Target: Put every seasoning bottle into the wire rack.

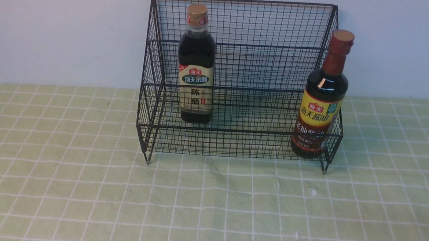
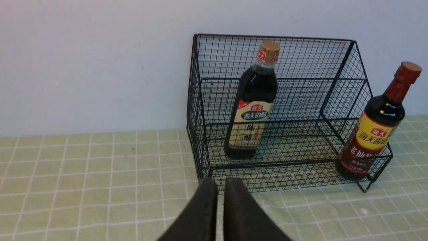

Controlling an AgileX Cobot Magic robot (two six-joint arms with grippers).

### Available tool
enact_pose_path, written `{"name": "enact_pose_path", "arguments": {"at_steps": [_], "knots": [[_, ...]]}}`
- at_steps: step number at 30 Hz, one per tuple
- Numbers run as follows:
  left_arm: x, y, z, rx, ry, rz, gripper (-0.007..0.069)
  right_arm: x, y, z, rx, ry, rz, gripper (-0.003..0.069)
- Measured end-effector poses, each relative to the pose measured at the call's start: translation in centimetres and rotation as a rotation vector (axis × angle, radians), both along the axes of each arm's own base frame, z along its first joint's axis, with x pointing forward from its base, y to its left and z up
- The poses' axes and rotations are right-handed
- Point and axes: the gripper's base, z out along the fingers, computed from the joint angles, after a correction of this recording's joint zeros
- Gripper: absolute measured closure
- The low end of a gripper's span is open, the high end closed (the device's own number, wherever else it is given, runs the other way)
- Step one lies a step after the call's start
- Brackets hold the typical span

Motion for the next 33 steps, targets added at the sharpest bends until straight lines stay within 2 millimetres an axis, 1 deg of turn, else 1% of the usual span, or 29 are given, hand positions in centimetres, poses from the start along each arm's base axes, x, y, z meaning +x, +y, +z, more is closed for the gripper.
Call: {"name": "enact_pose_path", "arguments": {"at_steps": [3, 7, 10, 12, 13, 14, 15, 16, 19, 20, 21, 22, 23, 24, 25, 26, 28, 30, 31, 33], "knots": [[-0.4, 0.2, 0.0, 0.035, -0.026, -0.005, 0.0607, 0.0, 0.0, 0.0, 0.000, 0.000, 0.000, 0.0673], [0.3, 0.0, -0.9, 0.099, -0.033, -0.008, 0.0607, 0.0, 0.0, 0.0, 0.000, 0.000, 0.000, 0.0673], [1.5, -0.3, -2.7, 0.158, -0.040, -0.012, 0.0607, 0.0, 0.0, 0.0, 0.000, 0.000, 0.000, 0.0673], [1.9, -0.5, -3.6, 0.173, -0.060, -0.018, 0.0607, 0.0, 0.0, 0.0, 0.000, 0.000, 0.000, 0.0673], [2.2, -0.6, -4.7, 0.188, -0.081, -0.022, 0.0607, 0.0, 0.0, 0.0, 0.000, 0.000, 0.000, 0.0673], [2.2, -0.6, -5.0, 0.192, -0.077, -0.021, 0.0607, 0.0, 0.0, 0.0, 0.000, 0.000, 0.000, 0.0673], [2.3, -0.6, -6.8, 0.200, -0.114, -0.010, 0.0607, 0.0, 0.0, 0.0, 0.000, 0.000, 0.000, 0.0673], [2.2, -0.6, -7.1, 0.203, -0.110, -0.007, 0.0607, 0.0, 0.0, 0.0, 0.000, 0.000, 0.000, 0.0673], [2.0, -0.3, -11.0, 0.210, -0.150, 0.050, 0.0607, 0.0, 0.0, 0.0, 0.000, 0.000, 0.000, 0.0673], [2.1, -0.3, -12.6, 0.215, -0.137, 0.068, 0.0607, 0.0, 0.0, 0.0, 0.000, 0.000, 0.000, 0.0673], [2.0, -0.1, -14.7, 0.218, -0.133, 0.104, 0.0607, 0.0, 0.0, 0.0, 0.000, 0.000, 0.000, 0.0673], [1.9, 0.0, -15.0, 0.215, -0.136, 0.116, 0.0607, 0.0, 0.0, 0.0, 0.000, 0.000, 0.000, 0.0673], [1.8, 0.1, -17.3, 0.213, -0.117, 0.148, 0.0607, 0.0, 0.0, 0.0, 0.000, 0.000, 0.000, 0.0673], [1.9, 0.1, -17.7, 0.215, -0.109, 0.152, 0.0607, 0.0, 0.0, 0.0, 0.000, 0.000, 0.000, 0.0673], [1.8, 0.2, -19.5, 0.206, -0.096, 0.179, 0.0607, 0.0, 0.0, 0.0, 0.000, 0.000, 0.000, 0.0673], [1.8, 0.3, -20.0, 0.202, -0.090, 0.186, 0.0607, 0.0, 0.0, 0.0, 0.000, 0.000, 0.000, 0.0673], [2.0, 0.4, -22.7, 0.201, -0.031, 0.215, 0.0607, 0.0, 0.0, 0.0, 0.000, 0.000, 0.000, 0.0673], [2.1, 0.4, -24.4, 0.207, 0.018, 0.218, 0.0607, 0.0, 0.0, 0.0, 0.000, -0.001, 0.000, 0.0673], [2.1, 0.4, -24.9, 0.207, 0.034, 0.217, 0.0607, 0.0, 0.0, 0.0, 0.000, -0.001, 0.000, 0.0673], [2.1, 0.4, -25.0, 0.209, 0.036, 0.218, 0.0607, 0.0, 0.0, 0.0, 0.000, -0.001, 0.000, 0.0673]]}}
